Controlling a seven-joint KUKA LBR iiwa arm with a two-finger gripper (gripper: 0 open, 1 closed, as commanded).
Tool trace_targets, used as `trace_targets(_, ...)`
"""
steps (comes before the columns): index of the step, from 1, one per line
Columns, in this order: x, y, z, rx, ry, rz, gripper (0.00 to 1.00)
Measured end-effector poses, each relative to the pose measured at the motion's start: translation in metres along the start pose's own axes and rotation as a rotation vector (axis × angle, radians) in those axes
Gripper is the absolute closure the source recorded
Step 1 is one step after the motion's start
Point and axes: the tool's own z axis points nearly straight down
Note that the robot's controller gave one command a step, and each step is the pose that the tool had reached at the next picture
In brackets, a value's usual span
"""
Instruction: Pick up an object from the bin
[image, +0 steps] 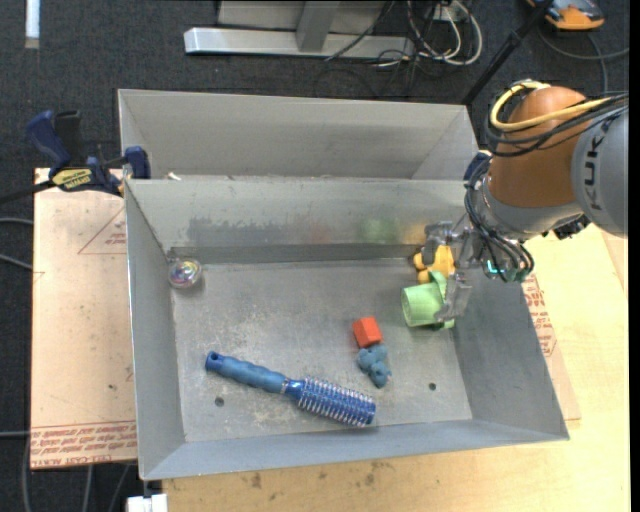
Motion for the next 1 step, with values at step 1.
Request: trace_targets(1,0.0044,-0.0069,0.0842,-0.001,-0.002,-0.516,0.0)
